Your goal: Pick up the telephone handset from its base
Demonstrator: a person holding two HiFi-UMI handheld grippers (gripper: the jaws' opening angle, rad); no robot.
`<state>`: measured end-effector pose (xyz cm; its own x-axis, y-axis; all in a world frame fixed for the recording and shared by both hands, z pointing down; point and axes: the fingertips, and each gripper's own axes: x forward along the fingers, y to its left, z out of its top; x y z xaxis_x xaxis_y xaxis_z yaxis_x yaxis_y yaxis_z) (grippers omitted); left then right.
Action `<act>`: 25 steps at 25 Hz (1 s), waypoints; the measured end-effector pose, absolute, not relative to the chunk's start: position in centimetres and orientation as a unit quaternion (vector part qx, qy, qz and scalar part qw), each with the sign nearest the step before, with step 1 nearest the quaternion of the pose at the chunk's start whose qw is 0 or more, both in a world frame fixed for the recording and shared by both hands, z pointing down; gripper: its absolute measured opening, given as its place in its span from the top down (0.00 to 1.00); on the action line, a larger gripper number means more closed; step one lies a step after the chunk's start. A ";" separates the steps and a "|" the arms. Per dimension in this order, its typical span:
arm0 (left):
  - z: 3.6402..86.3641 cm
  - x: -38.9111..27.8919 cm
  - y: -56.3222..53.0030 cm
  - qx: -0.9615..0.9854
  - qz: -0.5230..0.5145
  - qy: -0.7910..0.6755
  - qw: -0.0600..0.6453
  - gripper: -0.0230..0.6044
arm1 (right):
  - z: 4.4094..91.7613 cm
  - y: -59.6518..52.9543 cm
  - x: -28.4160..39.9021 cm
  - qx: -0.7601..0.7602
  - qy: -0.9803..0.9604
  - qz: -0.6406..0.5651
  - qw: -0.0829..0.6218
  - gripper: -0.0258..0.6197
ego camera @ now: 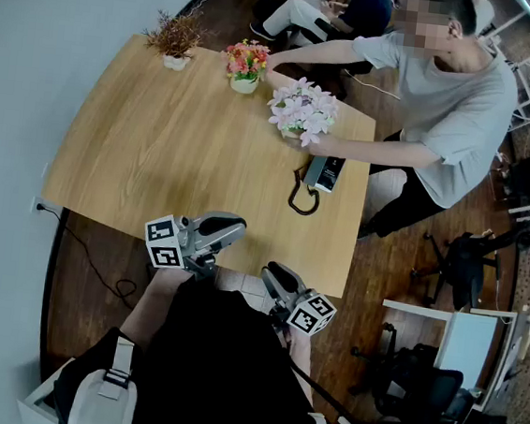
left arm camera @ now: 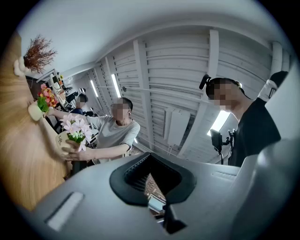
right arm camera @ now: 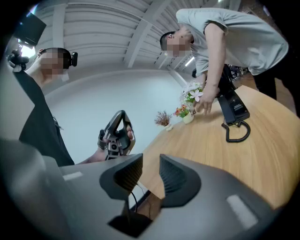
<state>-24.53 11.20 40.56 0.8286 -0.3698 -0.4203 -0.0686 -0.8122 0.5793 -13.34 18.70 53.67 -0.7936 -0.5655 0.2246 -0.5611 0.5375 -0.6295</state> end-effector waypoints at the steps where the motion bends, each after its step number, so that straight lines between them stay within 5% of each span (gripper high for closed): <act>1: 40.6 -25.0 10.6 0.913 -0.268 -0.125 0.282 0.96 | 53.7 18.3 -13.5 -0.319 0.877 -0.359 -0.005 0.80; 16: 47.1 -25.6 7.4 0.920 -0.186 -0.110 0.327 0.96 | 55.7 15.7 -15.2 -0.352 0.857 -0.373 -0.055 0.80; 25: 49.6 -22.3 3.8 0.923 -0.138 -0.134 0.334 0.96 | 58.2 11.2 -9.2 -0.370 0.844 -0.386 -0.036 0.80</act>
<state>-22.34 3.79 49.62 0.9260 -0.3396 -0.1652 -0.1549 -0.7406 0.6539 -9.21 11.22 58.24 -0.7231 -0.5979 0.3459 -0.6529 0.4279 -0.6251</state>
